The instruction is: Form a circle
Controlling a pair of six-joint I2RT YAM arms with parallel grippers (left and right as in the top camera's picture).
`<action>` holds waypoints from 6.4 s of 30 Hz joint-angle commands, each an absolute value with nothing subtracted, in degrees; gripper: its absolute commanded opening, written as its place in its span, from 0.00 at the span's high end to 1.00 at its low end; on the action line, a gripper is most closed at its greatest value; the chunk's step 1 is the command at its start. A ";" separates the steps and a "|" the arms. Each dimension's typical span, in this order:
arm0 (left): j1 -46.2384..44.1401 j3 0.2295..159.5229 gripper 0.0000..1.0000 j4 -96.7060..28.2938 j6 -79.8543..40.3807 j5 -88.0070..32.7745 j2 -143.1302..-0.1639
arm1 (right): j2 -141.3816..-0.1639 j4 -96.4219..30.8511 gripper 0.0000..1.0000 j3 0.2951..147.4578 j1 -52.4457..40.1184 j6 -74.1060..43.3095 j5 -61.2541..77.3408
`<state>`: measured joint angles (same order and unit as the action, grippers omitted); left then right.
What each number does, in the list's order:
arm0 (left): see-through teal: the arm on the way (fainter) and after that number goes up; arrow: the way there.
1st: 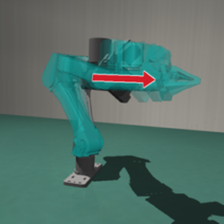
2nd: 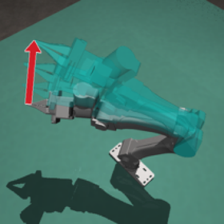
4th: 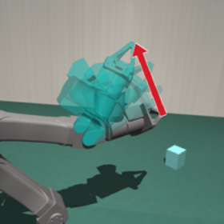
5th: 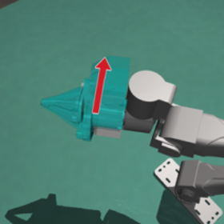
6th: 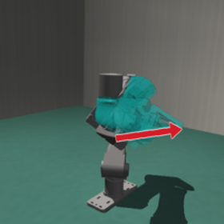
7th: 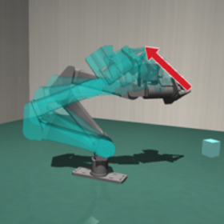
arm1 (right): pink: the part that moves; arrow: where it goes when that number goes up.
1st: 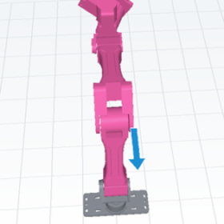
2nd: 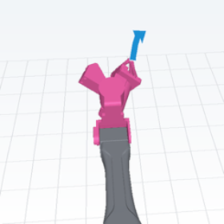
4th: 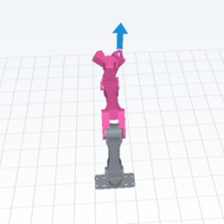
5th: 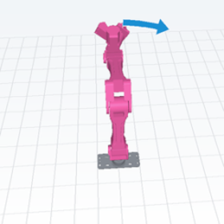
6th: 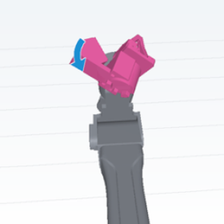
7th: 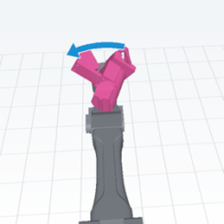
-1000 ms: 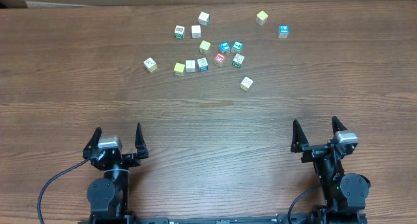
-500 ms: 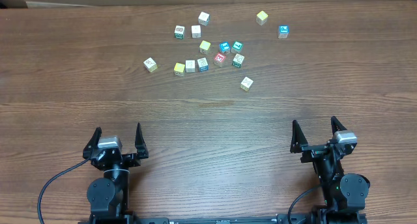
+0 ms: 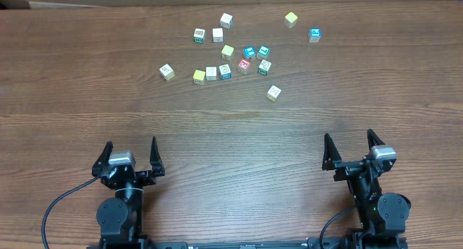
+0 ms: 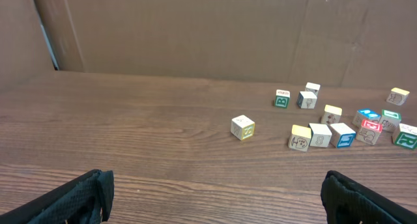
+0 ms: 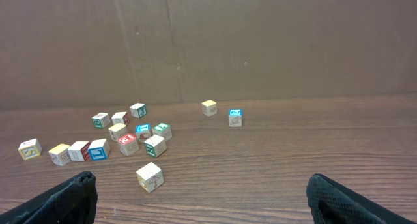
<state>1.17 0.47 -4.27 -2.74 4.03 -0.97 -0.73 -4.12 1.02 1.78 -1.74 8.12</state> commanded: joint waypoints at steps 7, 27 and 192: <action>1.48 0.30 0.00 -4.19 -1.67 3.36 -0.32 | -0.19 -3.99 0.00 0.47 1.50 -2.11 8.25; 1.48 0.30 0.00 -4.19 -1.67 3.36 -0.32 | -0.19 -4.01 0.00 0.47 1.50 -2.09 8.25; 1.48 39.48 0.00 8.36 -16.78 -9.37 -10.50 | -0.19 -4.01 0.00 0.47 1.50 -2.09 8.25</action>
<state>1.17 34.39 8.62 -15.46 -6.37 -6.02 -0.73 -4.14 1.02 1.78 -1.76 8.14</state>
